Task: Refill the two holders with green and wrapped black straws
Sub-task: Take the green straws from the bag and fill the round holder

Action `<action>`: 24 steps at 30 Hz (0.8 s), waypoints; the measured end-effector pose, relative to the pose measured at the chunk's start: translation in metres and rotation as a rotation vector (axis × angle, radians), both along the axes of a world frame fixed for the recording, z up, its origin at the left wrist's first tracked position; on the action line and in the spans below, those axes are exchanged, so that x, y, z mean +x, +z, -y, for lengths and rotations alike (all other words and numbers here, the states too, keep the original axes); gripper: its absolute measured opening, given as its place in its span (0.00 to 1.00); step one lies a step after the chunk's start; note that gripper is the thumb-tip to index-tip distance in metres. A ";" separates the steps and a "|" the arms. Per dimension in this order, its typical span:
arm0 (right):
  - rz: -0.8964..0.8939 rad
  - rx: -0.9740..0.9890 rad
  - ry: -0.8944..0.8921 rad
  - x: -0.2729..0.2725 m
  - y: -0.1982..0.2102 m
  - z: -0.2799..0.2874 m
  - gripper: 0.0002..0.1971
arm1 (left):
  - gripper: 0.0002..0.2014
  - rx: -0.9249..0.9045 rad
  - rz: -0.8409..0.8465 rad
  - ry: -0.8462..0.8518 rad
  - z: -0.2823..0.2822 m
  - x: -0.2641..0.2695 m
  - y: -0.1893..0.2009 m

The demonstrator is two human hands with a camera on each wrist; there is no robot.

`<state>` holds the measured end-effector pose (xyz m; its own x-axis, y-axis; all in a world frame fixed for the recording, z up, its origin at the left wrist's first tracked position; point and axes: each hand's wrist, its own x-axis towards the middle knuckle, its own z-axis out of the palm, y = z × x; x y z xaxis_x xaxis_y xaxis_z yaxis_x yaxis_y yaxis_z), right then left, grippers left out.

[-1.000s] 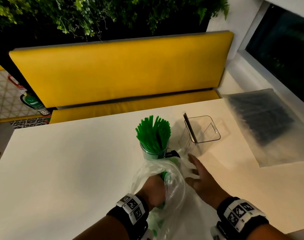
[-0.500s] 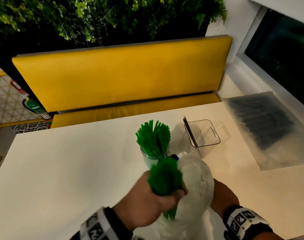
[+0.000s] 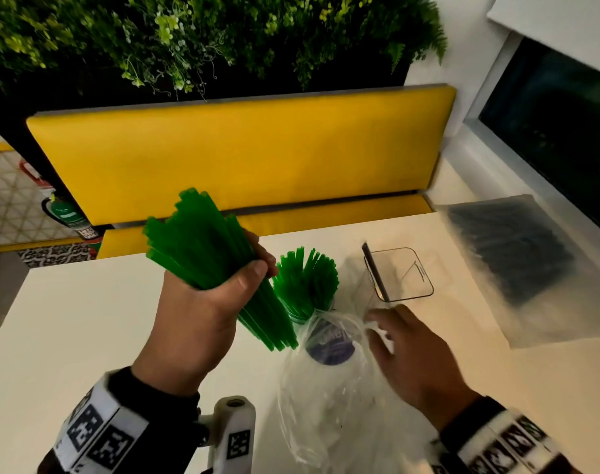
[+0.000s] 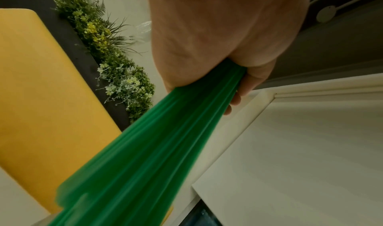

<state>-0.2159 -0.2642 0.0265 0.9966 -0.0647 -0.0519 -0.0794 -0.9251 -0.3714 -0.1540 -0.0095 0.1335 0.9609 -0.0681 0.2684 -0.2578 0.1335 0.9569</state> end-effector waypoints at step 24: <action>0.162 0.051 0.126 0.051 -0.040 -0.034 0.05 | 0.01 -0.140 -0.315 0.324 0.050 0.058 -0.024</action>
